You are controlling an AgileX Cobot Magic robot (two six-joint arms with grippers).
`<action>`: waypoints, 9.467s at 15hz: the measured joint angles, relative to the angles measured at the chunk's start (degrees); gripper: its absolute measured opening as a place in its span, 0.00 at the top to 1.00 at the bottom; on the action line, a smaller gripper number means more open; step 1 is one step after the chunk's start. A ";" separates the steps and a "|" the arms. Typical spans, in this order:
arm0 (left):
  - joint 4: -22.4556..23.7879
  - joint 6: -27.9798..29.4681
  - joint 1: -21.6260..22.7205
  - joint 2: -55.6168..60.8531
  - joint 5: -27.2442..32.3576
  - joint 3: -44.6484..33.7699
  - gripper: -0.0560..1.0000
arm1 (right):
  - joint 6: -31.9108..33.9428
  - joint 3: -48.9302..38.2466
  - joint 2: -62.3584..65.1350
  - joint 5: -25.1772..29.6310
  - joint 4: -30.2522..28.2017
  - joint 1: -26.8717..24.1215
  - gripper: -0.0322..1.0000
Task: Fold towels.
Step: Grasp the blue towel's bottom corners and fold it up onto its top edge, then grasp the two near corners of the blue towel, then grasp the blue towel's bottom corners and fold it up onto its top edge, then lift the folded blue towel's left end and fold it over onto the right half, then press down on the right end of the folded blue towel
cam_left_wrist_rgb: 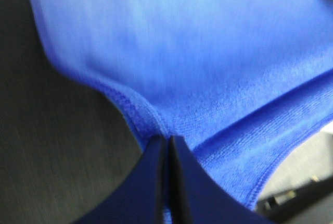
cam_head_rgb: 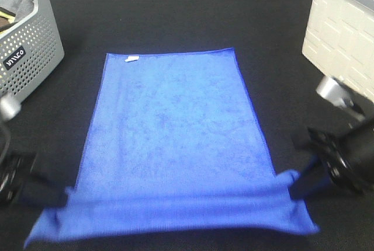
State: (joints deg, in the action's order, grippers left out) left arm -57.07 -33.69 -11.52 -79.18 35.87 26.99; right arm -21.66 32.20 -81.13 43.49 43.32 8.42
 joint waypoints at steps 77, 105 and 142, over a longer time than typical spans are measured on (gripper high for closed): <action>23.72 19.42 2.86 -26.30 2.75 25.78 0.94 | 2.81 28.59 -32.43 2.69 -6.88 -0.46 0.97; 32.43 30.31 3.32 -48.13 1.95 58.56 0.17 | 4.76 66.58 -52.14 10.31 -14.04 -0.52 0.08; 28.13 45.72 -16.27 -52.54 5.33 88.18 0.23 | 14.44 66.58 -36.73 17.76 -22.23 -0.52 0.08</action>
State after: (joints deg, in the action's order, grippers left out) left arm -28.93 12.03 -27.79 -131.72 41.20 115.16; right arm -7.22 98.78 -117.86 61.25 21.08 7.91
